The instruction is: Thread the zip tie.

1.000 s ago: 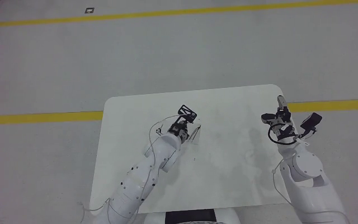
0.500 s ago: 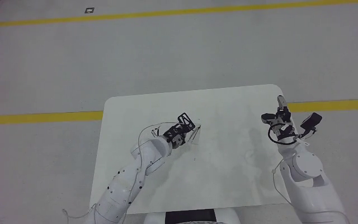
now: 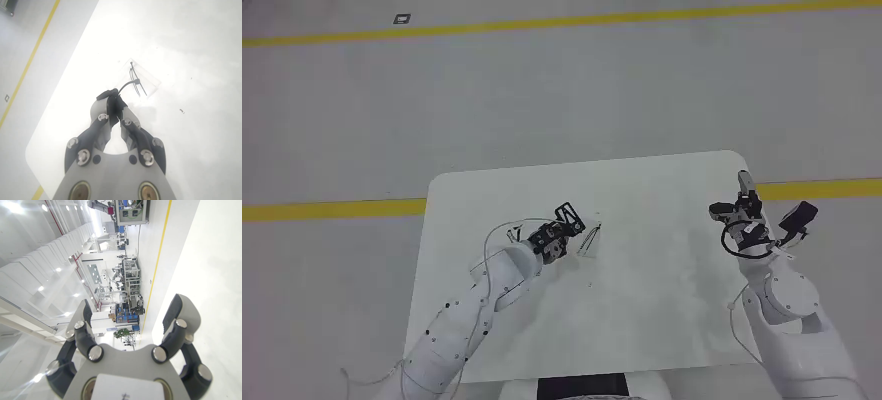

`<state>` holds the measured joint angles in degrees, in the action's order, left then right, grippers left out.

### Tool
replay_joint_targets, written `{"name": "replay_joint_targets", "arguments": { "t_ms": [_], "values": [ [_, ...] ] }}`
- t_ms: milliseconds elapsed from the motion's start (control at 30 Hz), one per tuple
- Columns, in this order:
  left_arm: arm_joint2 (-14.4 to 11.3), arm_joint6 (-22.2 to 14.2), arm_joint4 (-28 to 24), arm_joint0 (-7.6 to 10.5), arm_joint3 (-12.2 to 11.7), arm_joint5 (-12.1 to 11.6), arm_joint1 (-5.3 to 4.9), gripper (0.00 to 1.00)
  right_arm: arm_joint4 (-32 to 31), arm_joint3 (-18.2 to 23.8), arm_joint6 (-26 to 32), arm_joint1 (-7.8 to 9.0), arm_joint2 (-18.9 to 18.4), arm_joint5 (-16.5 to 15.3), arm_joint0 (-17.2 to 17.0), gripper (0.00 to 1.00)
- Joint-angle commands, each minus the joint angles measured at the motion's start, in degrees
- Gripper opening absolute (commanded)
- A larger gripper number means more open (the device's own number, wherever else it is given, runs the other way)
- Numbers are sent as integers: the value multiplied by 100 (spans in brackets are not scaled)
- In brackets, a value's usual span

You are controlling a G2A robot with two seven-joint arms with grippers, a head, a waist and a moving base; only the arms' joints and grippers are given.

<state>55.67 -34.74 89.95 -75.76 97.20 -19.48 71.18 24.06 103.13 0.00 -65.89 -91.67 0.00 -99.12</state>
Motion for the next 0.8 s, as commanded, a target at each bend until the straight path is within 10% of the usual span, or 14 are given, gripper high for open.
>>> {"name": "replay_joint_targets", "arguments": {
  "t_ms": [0,300,767],
  "values": [
    [0,0,0,0,0,0,0,0,0,0,0,0,0,0,0,100],
    [8,621,0,-6,-282,0,-211,0,0,0,0,0,0,0,0,100],
    [-1107,2823,-535,574,-658,0,-1585,0,0,0,0,0,0,0,0,100]
  ]
}}
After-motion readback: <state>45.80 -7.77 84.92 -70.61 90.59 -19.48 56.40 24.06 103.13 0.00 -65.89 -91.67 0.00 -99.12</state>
